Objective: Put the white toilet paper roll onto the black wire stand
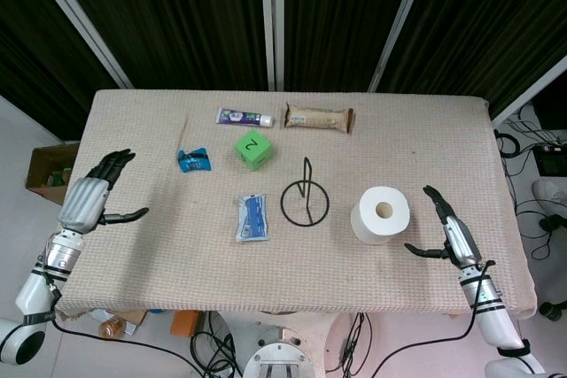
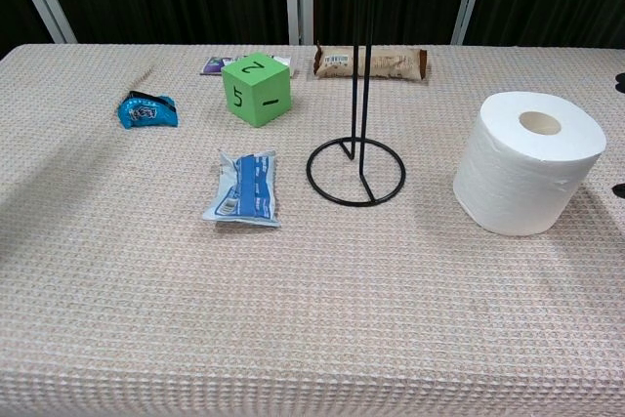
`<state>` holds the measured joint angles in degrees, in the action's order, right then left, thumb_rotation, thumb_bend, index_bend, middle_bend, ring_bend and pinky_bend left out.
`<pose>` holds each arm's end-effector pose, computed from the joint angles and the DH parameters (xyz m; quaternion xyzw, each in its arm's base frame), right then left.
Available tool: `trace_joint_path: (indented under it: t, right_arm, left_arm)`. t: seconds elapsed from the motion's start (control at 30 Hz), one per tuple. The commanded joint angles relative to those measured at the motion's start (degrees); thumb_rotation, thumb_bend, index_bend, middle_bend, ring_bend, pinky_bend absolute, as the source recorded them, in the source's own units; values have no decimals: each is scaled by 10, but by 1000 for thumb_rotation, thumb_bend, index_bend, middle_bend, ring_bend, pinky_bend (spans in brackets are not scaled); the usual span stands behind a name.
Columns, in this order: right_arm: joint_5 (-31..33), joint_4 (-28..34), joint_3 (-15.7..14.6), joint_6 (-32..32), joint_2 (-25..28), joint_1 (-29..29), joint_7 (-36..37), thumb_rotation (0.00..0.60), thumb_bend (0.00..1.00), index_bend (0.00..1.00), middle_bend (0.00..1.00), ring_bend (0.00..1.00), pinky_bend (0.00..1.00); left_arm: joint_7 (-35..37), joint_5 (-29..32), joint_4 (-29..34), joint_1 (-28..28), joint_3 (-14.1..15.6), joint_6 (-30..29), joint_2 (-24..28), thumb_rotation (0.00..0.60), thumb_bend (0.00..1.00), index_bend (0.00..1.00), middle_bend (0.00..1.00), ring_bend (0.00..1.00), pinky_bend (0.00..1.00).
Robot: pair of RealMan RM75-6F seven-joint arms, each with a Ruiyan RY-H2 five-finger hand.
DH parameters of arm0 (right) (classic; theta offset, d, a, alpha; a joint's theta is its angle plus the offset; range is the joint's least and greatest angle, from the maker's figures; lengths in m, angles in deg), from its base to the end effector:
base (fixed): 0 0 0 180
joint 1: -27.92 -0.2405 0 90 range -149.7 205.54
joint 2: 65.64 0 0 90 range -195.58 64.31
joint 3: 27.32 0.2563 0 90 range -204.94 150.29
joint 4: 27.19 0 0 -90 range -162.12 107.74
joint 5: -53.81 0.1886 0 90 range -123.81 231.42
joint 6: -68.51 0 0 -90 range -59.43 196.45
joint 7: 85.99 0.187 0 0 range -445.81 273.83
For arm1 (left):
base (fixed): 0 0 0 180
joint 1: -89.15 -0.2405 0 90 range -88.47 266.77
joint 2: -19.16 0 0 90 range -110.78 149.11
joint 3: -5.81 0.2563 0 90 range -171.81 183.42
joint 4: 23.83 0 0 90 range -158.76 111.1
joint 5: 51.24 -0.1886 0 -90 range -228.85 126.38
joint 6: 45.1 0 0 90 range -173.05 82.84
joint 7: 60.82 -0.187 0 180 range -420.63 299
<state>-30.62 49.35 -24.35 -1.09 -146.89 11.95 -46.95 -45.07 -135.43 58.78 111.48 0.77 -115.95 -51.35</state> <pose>-0.2981 -0.2796 0.0602 0.4901 -0.6163 0.5053 0.3529 -0.2630 0.3206 0.1266 -0.6309 -0.4327 -0.4532 0.4576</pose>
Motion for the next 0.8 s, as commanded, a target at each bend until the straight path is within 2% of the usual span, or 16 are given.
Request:
trace_joint_path:
  t: [0.03,0.2,0.73,0.8]
  right_arm:
    - [-2,-9,7,21,-6,-17,22,600,0,0,0,0,0]
    - [-17,-15,6,46,-14,-39,65,600,0,0,0,0,0]
    - [-29,-46,0,69,-48,-72,79,600,1,0,0,0,0]
    - [-28,-49,3,62,-53,-72,81,600,25,0,22,1,1]
  left_arm:
    - [-9,-2,-4,-3,4,-2,-3,160,0,68,49,32,209]
    - [-17,-4,-6,-9,8,-10,1,157,0,68,49,32,209]
    - [-38,-2,-7,-14,9,-18,-2,157,0,68,28,32,209]
    - [-37,-2,-8,-16,8,-21,-1,157,0,68,27,32,209]
